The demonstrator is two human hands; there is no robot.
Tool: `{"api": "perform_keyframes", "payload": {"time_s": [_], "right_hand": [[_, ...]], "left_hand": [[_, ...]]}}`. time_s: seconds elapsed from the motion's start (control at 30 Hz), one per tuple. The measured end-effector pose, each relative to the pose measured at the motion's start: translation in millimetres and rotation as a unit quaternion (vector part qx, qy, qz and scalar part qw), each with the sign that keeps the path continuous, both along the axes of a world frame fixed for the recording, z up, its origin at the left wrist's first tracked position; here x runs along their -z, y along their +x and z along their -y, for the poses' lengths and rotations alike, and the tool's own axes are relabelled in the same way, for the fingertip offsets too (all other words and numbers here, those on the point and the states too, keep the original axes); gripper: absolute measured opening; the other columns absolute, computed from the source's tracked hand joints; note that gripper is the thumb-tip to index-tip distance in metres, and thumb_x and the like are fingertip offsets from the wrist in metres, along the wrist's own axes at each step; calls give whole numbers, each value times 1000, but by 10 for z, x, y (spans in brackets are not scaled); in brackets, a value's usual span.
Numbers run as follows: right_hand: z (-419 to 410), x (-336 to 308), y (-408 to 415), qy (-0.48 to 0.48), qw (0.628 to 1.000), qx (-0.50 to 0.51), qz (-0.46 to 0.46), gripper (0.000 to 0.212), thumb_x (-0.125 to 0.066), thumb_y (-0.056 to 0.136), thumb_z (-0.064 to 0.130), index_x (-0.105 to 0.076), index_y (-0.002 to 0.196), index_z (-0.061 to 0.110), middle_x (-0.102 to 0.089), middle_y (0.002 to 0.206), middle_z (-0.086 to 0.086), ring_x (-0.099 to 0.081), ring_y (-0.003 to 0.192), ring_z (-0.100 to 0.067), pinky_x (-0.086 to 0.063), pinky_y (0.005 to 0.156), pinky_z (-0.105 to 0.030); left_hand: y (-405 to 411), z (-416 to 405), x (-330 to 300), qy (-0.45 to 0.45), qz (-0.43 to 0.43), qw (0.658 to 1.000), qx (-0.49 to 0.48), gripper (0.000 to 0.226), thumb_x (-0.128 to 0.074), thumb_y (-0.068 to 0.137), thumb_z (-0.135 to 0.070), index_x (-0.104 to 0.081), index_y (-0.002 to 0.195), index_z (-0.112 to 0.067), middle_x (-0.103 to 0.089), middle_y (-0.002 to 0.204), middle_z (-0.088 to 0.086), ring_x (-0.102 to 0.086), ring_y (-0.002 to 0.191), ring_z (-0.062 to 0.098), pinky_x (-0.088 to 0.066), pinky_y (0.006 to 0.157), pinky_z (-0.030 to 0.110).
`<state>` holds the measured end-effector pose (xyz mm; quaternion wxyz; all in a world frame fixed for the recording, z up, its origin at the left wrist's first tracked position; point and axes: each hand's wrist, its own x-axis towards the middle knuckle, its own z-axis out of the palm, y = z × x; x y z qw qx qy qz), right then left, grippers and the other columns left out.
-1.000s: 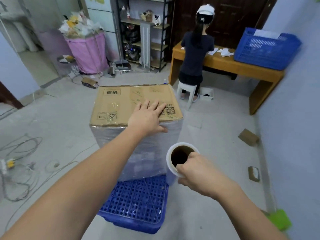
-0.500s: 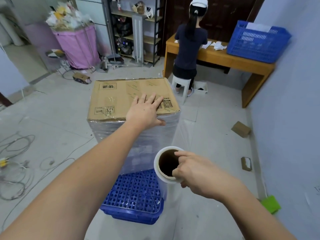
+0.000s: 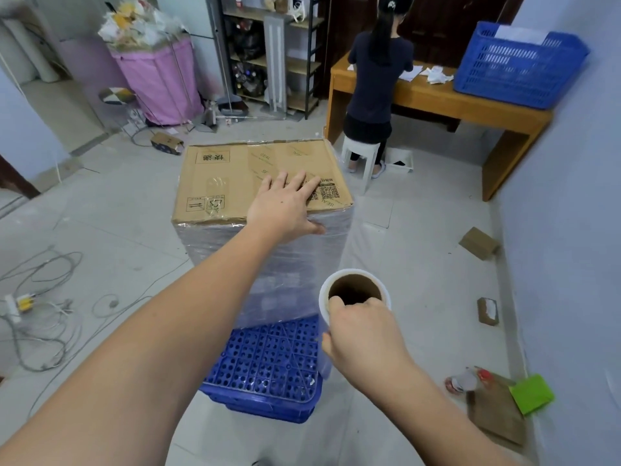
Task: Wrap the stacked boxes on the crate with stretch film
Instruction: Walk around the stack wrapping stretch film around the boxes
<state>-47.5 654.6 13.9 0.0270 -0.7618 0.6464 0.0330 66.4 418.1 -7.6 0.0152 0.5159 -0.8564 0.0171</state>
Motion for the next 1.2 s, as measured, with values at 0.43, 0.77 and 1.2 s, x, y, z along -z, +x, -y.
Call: {"api": "perform_keyframes", "payload": {"time_s": [0.43,0.77,1.2], "right_hand": [[349,-67,186,-13,974,225,11,79,-29,69,97,-53,71,21,-56,65,5,-50,66,-18,-37,62,-33],[260,101,560,-48,966,248,-57,53,-34,93,68,-35,67,21,-52,65,5,-45,75,-21,-25,68,-31],[15,149,743,-75,991,5,-115,44,-72,66,63,-57,54,23,-50,43,6,-32,55,-14,-29,53,-25]], "left_hand": [[400,255,-184,92,-16,982,163,125,-83,68,-70,-11,165,-36,-15,171,4,-18,155,28,-14,126,44],[857,372,-105,61,-40,976,204,97,-60,85,-74,-11,163,-44,-7,174,-4,-5,160,18,-5,129,51],[874,295,-118,73,-19,981,178,93,-57,91,-69,-3,163,-45,0,174,-7,0,160,17,-1,127,58]]}}
